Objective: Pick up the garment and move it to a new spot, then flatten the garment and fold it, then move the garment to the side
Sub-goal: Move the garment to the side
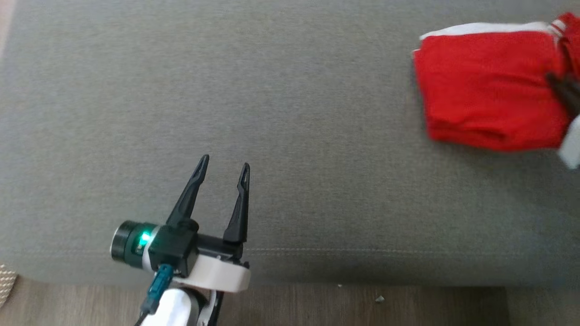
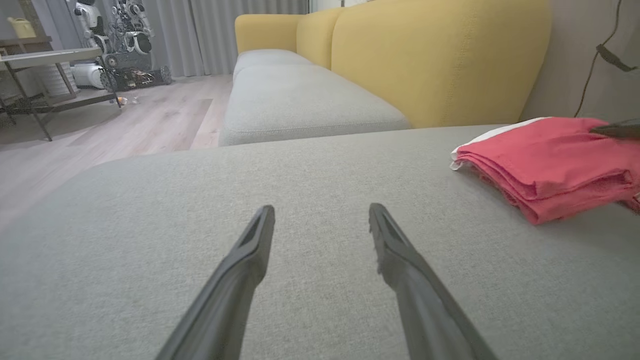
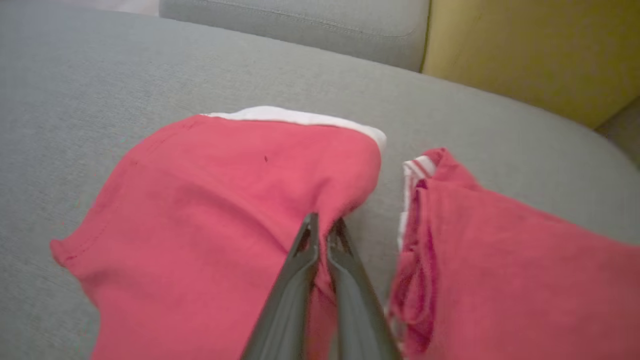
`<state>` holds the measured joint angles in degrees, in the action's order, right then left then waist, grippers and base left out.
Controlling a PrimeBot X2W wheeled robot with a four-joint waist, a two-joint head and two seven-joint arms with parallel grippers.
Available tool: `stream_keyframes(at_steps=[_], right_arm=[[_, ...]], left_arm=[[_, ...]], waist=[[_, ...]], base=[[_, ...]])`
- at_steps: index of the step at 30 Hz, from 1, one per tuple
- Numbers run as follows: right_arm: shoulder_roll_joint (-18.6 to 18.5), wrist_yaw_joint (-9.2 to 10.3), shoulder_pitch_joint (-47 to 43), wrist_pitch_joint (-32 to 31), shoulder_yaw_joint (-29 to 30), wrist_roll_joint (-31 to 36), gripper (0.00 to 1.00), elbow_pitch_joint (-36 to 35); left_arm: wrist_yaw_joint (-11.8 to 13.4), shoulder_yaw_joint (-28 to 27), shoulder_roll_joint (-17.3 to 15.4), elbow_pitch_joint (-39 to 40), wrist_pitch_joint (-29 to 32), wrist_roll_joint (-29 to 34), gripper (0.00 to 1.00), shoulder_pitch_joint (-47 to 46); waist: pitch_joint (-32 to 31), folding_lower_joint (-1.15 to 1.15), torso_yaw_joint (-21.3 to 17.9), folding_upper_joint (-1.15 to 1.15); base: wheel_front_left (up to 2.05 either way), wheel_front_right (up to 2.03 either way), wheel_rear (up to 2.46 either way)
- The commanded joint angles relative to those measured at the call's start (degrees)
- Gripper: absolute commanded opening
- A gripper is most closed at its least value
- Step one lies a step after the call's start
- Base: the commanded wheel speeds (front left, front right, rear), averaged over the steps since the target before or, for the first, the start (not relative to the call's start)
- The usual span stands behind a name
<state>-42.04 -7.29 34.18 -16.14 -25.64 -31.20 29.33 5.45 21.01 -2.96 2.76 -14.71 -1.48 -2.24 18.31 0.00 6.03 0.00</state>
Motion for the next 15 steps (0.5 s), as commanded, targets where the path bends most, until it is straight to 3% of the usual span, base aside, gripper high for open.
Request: stream_keyframes(at_steps=[1, 11, 15], right_arm=[[-3.5, -0.2, -0.8, -1.0, 1.1, 0.8, 0.0, -2.9], [-12.4, -0.2, -4.2, -6.9, 10.9, 6.1, 0.0, -9.2], [-13.8, -0.2, -6.2, -8.3, 16.1, 11.6, 0.0, -11.5]], left_arm=[[-0.3, -1.8, 0.0, 2.2, -0.3, 0.7, 1.0, -2.3], [-1.0, -1.7, -0.1, 3.4, -0.3, 1.0, 1.0, -4.3], [-1.2, -1.9, -0.4, 3.8, -0.3, 0.9, 1.0, -4.9]], waist=[[1.0, 0.0, -1.0, 0.0], [4.2, 0.0, -1.1, 0.0], [5.3, 0.0, -0.6, 0.0]], base=[[0.0, 0.0, 0.0], [0.0, 0.0, 0.0], [0.0, 0.0, 0.0]])
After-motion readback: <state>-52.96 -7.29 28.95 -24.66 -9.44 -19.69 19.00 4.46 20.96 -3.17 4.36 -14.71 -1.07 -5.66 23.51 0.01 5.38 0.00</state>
